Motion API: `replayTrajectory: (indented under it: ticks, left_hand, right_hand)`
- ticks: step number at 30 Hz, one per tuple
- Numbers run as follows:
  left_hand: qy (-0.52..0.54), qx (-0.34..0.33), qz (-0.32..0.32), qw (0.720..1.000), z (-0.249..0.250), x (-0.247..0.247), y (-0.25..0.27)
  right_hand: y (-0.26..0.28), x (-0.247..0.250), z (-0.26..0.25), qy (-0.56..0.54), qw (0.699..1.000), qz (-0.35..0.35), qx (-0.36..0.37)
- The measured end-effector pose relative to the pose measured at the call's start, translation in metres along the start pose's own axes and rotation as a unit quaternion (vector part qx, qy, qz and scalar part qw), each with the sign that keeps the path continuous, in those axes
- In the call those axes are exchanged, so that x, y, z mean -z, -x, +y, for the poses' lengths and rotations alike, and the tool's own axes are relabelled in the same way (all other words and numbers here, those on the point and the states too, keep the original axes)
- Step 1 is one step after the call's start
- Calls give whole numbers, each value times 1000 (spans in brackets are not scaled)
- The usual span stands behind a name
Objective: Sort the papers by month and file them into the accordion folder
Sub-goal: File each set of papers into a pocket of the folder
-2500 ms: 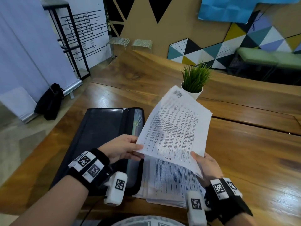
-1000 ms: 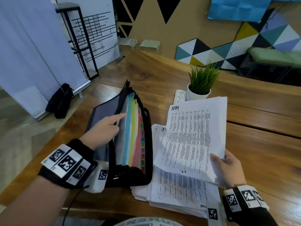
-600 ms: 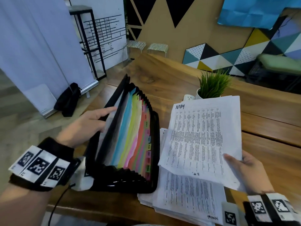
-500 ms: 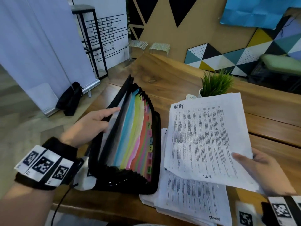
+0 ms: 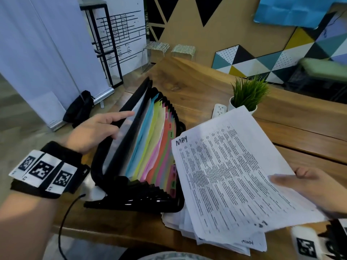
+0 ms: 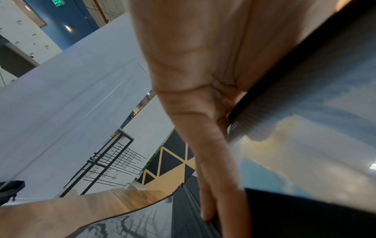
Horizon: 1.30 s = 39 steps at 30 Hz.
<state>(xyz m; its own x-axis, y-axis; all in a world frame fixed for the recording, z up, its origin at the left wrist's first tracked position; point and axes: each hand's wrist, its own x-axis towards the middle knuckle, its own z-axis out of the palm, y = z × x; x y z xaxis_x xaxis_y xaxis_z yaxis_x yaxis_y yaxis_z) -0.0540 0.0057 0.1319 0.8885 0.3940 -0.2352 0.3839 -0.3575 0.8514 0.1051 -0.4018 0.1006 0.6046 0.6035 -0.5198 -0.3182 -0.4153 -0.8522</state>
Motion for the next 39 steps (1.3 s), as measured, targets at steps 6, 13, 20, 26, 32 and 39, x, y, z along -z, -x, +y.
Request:
replayTrajectory:
  ticks: [6,13,20,26,32,39]
  left_hand:
    - [17,6,-6,1000,3,-1,2]
    - [-1,2,8,1000,1,-2,0]
    - [4,3,0,1000,0,-1,5]
    - [-33,1,15,999,7,-10,4]
    - [-36,-9,3,999,5,-9,4]
    - [-16,-20,-2,1000,1,-7,0]
  right_hand:
    - [-5,-3,-5,14,999,-3,33]
    - [-13,-10,-8,3,1000,-20,15]
    - [-10,-1,-11,28,999,18,11]
    - [-10,2,-10,5,1000,19,3]
    - [-16,1,-10,19,1000,18,10]
    - [-12,5,-9,-19,998,51,36]
